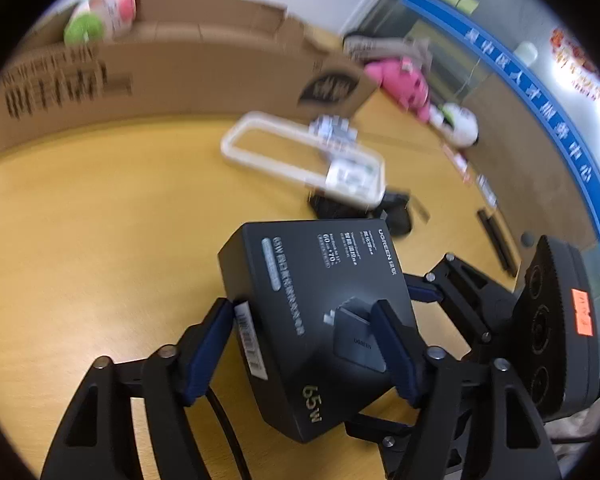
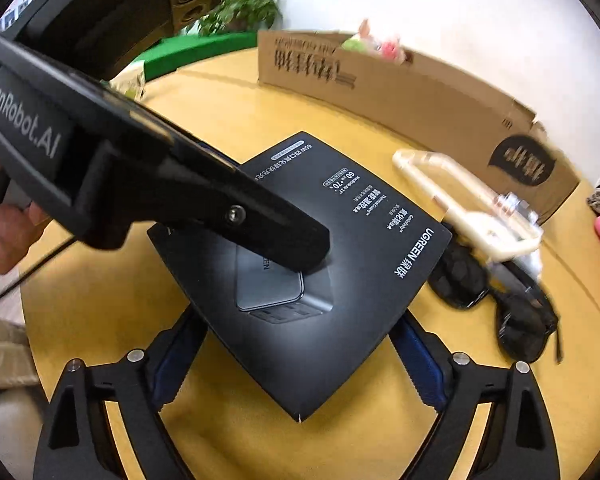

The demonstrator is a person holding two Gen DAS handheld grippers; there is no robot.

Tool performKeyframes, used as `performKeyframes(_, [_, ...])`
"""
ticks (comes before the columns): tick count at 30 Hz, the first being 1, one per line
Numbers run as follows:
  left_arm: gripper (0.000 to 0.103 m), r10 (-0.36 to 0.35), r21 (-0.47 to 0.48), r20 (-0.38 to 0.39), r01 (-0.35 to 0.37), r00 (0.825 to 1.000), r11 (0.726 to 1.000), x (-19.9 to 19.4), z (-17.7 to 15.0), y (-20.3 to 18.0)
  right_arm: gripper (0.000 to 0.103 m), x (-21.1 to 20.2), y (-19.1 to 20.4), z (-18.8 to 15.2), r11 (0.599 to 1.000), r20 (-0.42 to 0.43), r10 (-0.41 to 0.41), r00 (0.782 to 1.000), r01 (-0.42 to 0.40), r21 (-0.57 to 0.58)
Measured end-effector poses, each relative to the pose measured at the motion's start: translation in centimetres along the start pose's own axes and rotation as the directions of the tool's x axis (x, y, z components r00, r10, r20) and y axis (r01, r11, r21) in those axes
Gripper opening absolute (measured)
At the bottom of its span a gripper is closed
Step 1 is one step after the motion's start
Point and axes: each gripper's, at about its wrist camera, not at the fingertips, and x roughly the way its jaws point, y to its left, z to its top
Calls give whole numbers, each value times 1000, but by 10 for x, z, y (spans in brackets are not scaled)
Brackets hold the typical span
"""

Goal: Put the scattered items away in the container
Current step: 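Lift the black charger box with both grippers and lower it into the box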

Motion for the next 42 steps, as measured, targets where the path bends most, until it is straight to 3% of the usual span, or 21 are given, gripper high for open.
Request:
performKeyframes(4, [64,21,47,107,-27,994,999,-37,28,-13,94,-22,-7,27,999,81,-44,996,45,-6])
performKeyframes(9, [64,30,120,232,-60,972,991,-83,73,-28,94,-52,-20,76,990,199,-114,973,128,-59])
performKeyframes(14, [64,58,209,356,-140,933,968,-130,124,-51,94,-79,-34,129,973,308,-169,936,208,-98])
performKeyframes(21, [64,54,280,466,-205,883,938,-176,193,-69,94,-110,-62,201,955,420,-210,883,277,-104])
performKeyframes(26, [64,60,297,510,-241,858,924,-196,245,-70,94,-113,-87,251,953,446,-214,869,286,-101])
performKeyframes(30, [64,63,299,522,-252,850,921,-199,292,-62,94,-107,-117,292,949,448,-216,867,294,-112])
performKeyframes(36, [64,78,278,508,-248,858,928,-181,362,-44,94,-91,-169,338,950,420,-221,880,291,-110])
performKeyframes(42, [64,111,240,436,-234,893,942,-132,410,-8,94,-46,-222,363,962,361,-185,914,244,-125])
